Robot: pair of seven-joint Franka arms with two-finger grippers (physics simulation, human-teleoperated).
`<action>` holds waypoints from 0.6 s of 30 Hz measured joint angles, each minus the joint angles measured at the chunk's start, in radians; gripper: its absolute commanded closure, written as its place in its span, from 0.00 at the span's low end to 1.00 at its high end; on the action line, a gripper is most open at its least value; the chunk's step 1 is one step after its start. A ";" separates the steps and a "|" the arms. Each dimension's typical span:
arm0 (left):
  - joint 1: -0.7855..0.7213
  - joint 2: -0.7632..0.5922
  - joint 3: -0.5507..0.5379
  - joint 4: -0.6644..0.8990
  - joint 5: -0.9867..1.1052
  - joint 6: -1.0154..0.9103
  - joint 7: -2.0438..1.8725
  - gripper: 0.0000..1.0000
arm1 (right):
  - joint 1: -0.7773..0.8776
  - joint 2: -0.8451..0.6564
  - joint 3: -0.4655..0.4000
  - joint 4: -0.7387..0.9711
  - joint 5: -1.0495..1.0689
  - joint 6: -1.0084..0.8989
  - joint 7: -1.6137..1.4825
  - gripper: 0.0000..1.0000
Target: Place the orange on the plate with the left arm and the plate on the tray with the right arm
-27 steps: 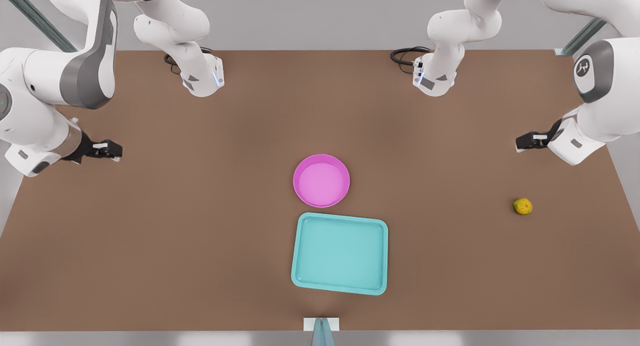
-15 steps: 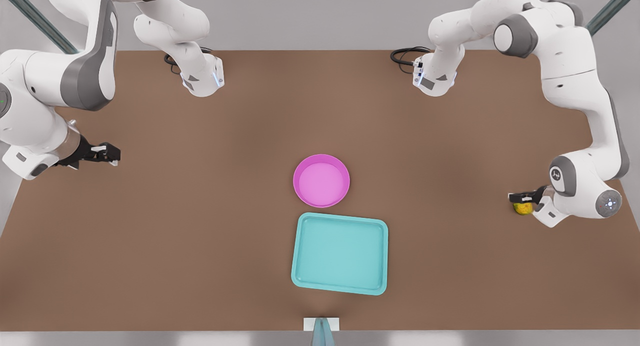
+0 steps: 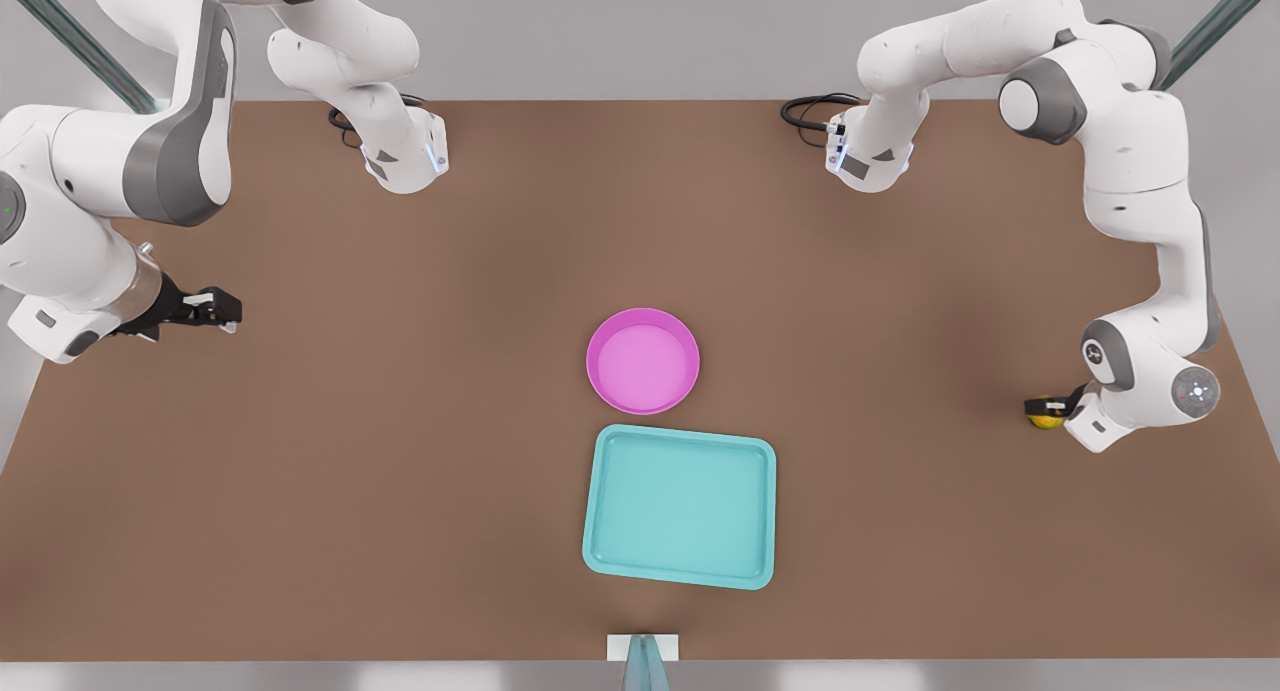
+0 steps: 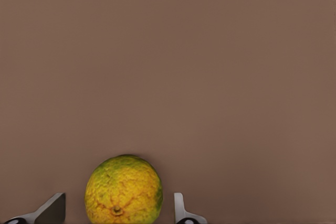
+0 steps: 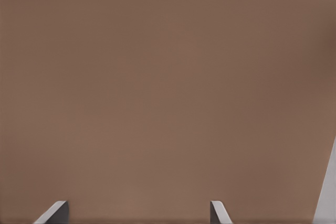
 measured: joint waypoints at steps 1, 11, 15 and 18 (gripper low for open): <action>0.000 0.001 0.000 -0.001 -0.001 0.006 0.006 0.00 | 0.000 0.001 0.000 -0.001 0.000 0.000 -0.001 0.00; 0.001 0.043 0.000 0.000 -0.003 0.039 0.054 0.19 | 0.000 0.003 0.000 -0.001 0.000 0.001 -0.008 0.00; 0.001 0.044 0.000 0.000 -0.002 0.042 0.065 0.21 | 0.000 0.005 0.000 -0.001 0.000 0.001 -0.010 0.00; -0.001 0.036 0.000 -0.001 -0.003 0.038 0.072 0.24 | 0.000 0.006 -0.001 -0.001 0.000 0.002 -0.012 0.00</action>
